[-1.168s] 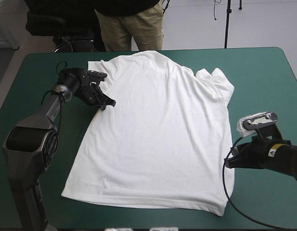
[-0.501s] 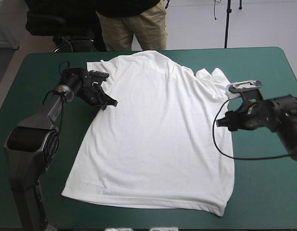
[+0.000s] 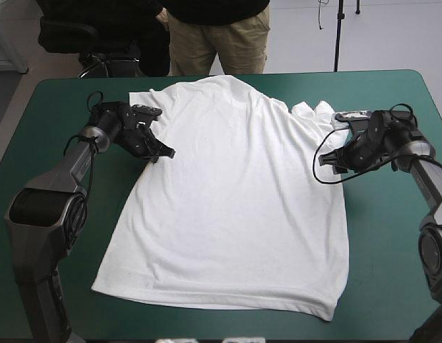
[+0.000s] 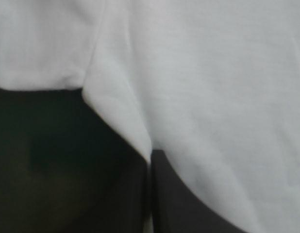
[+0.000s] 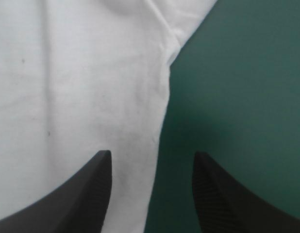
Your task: Fold the cloth
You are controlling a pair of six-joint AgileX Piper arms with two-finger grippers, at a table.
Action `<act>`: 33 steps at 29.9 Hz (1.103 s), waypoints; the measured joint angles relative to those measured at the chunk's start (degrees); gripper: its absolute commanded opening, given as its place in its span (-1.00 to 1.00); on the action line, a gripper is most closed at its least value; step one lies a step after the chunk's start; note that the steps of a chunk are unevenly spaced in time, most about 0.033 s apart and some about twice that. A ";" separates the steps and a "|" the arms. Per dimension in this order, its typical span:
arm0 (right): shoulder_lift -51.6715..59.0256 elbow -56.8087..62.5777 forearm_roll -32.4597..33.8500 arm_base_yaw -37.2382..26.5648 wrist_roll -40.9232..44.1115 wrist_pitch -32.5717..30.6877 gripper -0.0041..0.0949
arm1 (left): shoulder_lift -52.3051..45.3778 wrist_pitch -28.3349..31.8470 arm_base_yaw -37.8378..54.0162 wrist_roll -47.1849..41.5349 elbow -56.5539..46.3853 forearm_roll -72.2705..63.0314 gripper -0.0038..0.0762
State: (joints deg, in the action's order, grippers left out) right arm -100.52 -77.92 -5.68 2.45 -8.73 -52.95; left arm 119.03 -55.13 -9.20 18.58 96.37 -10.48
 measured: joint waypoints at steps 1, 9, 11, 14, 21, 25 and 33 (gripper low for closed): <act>-1.25 0.00 -0.88 -0.05 -0.82 -0.06 0.01 | 0.00 0.00 0.00 0.00 0.00 0.00 -0.95; -7.28 -0.99 -3.91 -0.16 -3.03 0.71 -0.50 | 0.00 0.16 0.00 0.00 -0.04 -0.05 -0.95; -7.56 -1.17 -3.26 -0.36 -3.33 0.63 -0.84 | 0.00 0.23 0.00 0.00 -0.06 -0.05 -0.95; -7.71 -1.42 -2.34 -0.67 -4.84 0.69 -0.94 | -0.12 0.62 0.00 0.00 -0.16 -0.05 -0.95; -8.21 -3.14 -4.20 -0.61 -5.77 3.04 -0.94 | -1.31 1.96 0.00 0.00 -1.05 -0.05 -0.95; -5.76 -4.50 -7.10 -0.61 -7.97 3.41 -0.94 | -4.11 1.94 0.00 0.00 -1.34 -0.05 -0.95; 9.76 -5.37 -10.06 -0.61 -11.71 2.95 -0.94 | -14.50 1.47 -0.10 -0.64 2.35 -0.05 -0.95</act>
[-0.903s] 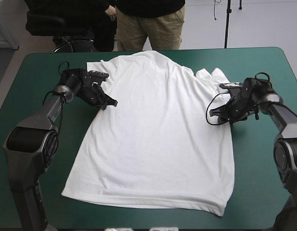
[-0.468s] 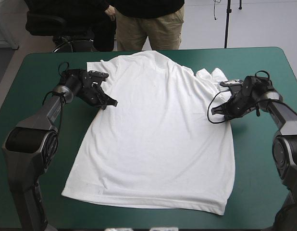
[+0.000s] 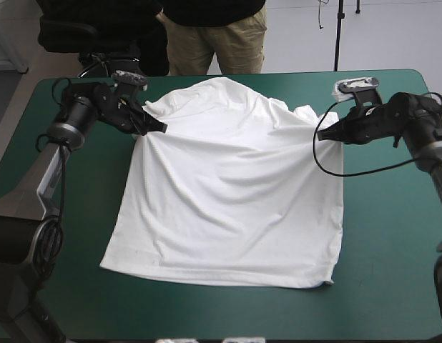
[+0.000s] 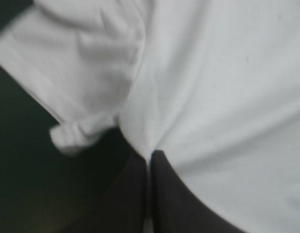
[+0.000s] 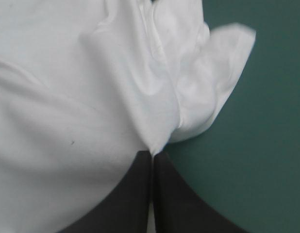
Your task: Fold the cloth
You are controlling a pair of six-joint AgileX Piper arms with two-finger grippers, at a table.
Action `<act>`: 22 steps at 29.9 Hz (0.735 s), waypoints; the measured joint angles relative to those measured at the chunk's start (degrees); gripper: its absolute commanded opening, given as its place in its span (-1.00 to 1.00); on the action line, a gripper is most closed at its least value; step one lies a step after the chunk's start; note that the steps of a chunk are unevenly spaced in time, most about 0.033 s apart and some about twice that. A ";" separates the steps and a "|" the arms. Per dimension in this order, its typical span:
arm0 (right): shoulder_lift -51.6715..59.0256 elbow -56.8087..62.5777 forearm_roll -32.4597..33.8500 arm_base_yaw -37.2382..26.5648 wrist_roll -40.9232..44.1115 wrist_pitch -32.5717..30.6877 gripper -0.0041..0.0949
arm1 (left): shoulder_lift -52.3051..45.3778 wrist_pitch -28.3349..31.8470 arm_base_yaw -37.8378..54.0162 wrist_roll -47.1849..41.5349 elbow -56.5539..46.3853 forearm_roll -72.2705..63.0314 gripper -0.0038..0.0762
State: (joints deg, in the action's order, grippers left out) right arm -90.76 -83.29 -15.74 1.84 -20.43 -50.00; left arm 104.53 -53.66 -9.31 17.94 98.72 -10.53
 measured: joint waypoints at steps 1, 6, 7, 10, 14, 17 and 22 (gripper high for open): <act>2.42 0.00 0.00 0.00 -0.23 -0.13 -0.94 | -1.47 -0.40 0.00 0.00 1.17 0.00 -0.95; 13.86 -0.02 0.00 0.00 -1.40 -0.18 -0.94 | -8.67 -2.31 0.00 0.00 7.02 0.00 -0.95; 16.33 -0.02 0.00 0.00 -1.68 -0.18 -0.94 | -10.34 -2.53 0.00 0.00 8.22 0.00 -0.95; 23.20 -0.07 0.00 0.00 -2.24 0.39 -0.94 | -15.38 -2.56 0.00 0.00 11.37 0.00 -0.95; 29.38 -0.18 -0.11 0.00 -3.94 3.67 -0.94 | -20.49 -0.40 0.00 0.24 12.86 0.00 -0.95; 30.66 -0.38 -0.42 0.00 -5.71 6.38 -0.94 | -21.63 2.48 0.00 0.42 13.04 0.00 -0.95; 27.19 -0.45 -0.44 0.00 -6.40 7.90 -0.94 | -19.29 4.92 0.00 0.46 13.04 0.00 -0.95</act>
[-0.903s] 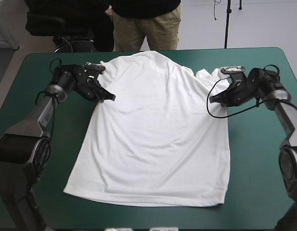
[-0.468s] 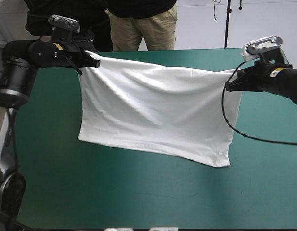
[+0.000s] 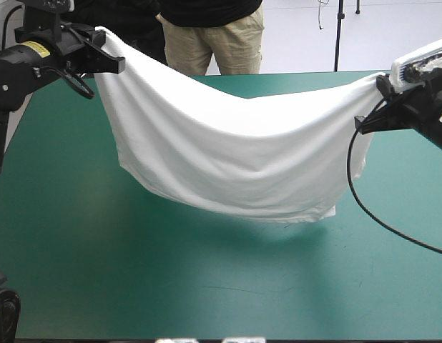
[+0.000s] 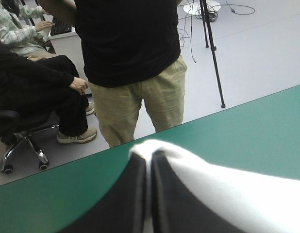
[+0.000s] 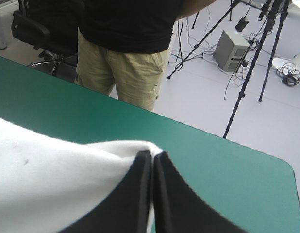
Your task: Fold the cloth
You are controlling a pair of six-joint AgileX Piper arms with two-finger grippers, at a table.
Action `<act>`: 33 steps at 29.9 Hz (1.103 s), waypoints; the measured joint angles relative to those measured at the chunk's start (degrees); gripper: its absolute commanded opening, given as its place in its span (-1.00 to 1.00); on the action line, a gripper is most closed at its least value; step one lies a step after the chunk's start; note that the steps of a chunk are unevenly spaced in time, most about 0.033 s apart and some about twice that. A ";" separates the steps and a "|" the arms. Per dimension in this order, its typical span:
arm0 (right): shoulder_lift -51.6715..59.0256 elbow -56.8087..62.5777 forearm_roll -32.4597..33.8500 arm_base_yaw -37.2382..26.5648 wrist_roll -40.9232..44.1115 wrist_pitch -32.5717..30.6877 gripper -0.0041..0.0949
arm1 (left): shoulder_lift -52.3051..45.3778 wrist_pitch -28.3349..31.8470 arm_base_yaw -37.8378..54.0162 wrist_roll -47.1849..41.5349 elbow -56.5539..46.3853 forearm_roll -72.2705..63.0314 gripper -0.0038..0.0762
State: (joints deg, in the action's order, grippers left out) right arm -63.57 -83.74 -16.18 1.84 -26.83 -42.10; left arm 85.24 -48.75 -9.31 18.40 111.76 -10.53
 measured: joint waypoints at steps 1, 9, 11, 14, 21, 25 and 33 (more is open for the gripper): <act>-1.33 0.00 0.00 0.00 0.00 0.51 -0.94 | 0.86 0.80 0.00 0.00 0.00 0.00 -0.95; -12.10 0.00 -0.05 0.00 -1.82 20.23 -0.94 | 8.06 19.41 0.00 0.00 -0.17 0.00 -0.95; -14.81 0.00 -0.24 0.00 -2.14 27.75 -0.94 | 9.84 27.11 0.00 0.03 -0.17 0.00 -0.95; -18.65 0.00 -0.43 0.00 -2.32 41.16 -0.94 | 12.43 38.85 0.00 0.79 -0.17 0.00 -0.95; -24.82 0.00 0.26 0.00 -2.12 54.35 -0.95 | 17.26 48.36 0.00 1.28 -0.17 0.00 -0.95; -26.99 0.00 1.18 0.00 -1.87 46.54 -0.95 | 19.89 42.86 0.00 1.28 -1.68 -0.24 -0.95; -29.36 0.71 1.05 0.00 -1.87 21.32 -0.95 | 22.32 30.87 0.00 -1.79 -13.23 -0.76 -0.95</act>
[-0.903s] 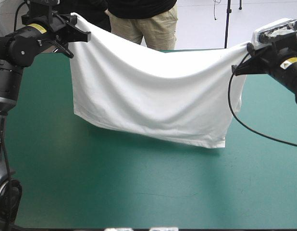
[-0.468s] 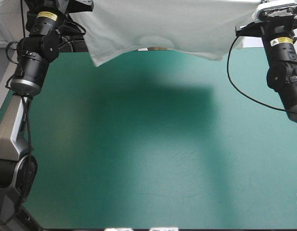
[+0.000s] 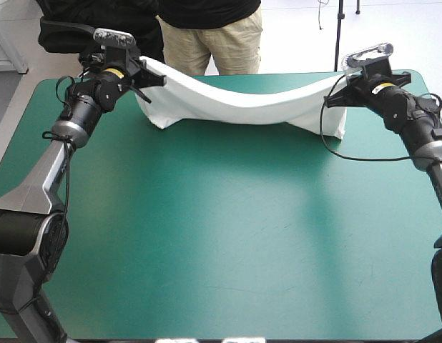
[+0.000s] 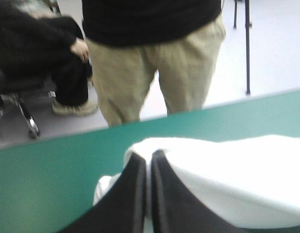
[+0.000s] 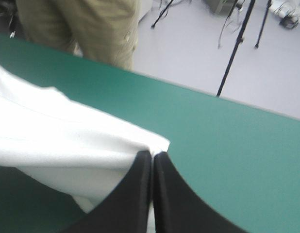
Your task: Fold the cloth
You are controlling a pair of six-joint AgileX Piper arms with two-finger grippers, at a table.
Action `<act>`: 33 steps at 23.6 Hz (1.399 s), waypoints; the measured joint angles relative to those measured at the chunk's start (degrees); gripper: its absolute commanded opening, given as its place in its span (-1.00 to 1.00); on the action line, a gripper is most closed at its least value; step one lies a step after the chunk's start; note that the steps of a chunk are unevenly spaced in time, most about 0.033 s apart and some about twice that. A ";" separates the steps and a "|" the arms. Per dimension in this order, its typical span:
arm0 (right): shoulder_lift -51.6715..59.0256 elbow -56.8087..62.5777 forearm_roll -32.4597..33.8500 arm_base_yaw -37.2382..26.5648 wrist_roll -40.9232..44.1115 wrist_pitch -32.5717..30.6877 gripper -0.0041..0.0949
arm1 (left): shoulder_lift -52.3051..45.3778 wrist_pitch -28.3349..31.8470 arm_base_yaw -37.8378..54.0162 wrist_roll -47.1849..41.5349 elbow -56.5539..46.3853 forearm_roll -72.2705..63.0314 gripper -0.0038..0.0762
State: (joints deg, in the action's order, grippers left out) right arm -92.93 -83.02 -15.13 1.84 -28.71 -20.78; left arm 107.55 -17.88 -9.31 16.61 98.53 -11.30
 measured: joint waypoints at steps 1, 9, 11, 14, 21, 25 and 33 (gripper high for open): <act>0.00 0.00 0.00 0.00 0.00 -2.78 -0.95 | 0.00 -1.81 0.00 -0.54 -1.38 0.00 -0.95; 0.06 0.00 -0.15 0.00 0.00 -21.68 -0.95 | 0.00 -19.10 0.00 -1.45 -5.49 0.86 -0.95; 0.17 0.45 -0.71 0.00 0.28 -25.26 -0.95 | 0.00 -23.84 0.00 -1.45 -5.49 1.71 -0.95; 0.93 3.35 -1.09 0.00 2.14 -27.86 -0.95 | 0.00 -30.04 0.00 -1.45 -5.49 2.58 -0.95; 12.11 22.91 -3.00 0.00 3.84 -25.64 -0.95 | -7.38 -31.30 1.20 -1.67 -17.06 1.15 -0.95; 19.83 30.50 -4.65 0.00 4.05 -27.54 -0.95 | -21.53 -25.06 1.34 -1.62 -33.41 0.31 -0.95; 30.77 43.78 0.91 0.00 7.91 -33.34 -0.94 | -36.84 -25.20 1.34 -1.62 -54.88 1.63 -0.95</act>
State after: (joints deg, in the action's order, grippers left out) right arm -62.16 -39.24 -14.22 1.84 -20.79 -54.12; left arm 70.71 -43.08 -7.97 15.00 43.66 -9.67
